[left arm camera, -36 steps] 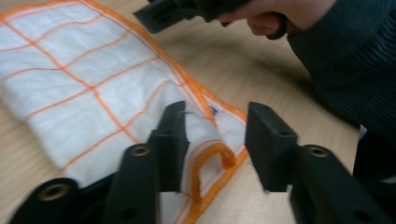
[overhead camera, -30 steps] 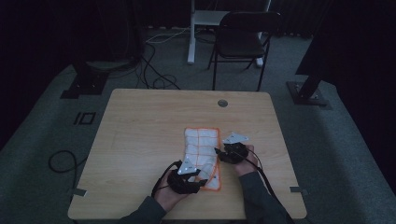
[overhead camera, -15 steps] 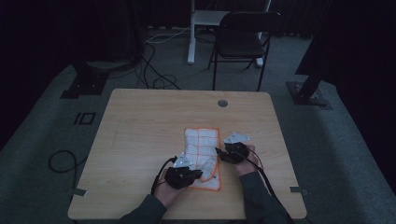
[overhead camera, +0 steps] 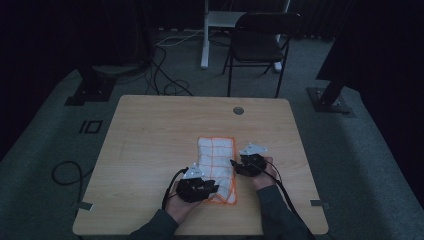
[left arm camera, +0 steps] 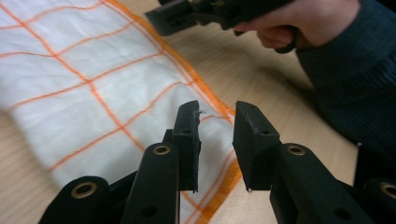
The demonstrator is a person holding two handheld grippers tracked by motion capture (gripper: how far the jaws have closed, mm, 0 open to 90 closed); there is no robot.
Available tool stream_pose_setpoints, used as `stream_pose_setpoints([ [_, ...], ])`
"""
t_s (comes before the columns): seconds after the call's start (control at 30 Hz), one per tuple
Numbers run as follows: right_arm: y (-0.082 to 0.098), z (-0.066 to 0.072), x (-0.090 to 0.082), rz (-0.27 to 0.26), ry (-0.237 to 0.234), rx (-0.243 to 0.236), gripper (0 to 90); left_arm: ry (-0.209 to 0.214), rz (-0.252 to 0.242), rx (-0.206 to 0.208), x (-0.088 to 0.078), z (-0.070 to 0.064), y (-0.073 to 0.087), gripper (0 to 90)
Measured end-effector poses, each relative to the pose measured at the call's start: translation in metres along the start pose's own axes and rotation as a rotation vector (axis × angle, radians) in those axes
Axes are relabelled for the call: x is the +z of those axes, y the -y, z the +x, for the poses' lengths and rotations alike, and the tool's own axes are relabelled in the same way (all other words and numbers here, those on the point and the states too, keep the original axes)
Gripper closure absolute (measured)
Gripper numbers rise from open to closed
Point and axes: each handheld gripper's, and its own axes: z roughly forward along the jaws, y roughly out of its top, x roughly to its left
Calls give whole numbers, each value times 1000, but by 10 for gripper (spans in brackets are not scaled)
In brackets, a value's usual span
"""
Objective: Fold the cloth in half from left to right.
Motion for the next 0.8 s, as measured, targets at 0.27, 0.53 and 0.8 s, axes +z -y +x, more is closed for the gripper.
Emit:
stream_pose_setpoints([
  [0.27, 7, 7, -6, 5, -10, -3, 489, -18, 33, 63, 5, -9, 1, 722],
  [0.53, 12, 9, -10, 4, -15, -3, 488, -8, 121, 132, 26, -18, 4, 804],
  [0.8, 13, 8, -9, 6, -16, -3, 487, 35, 169, 109, 46, -19, 12, 800],
])
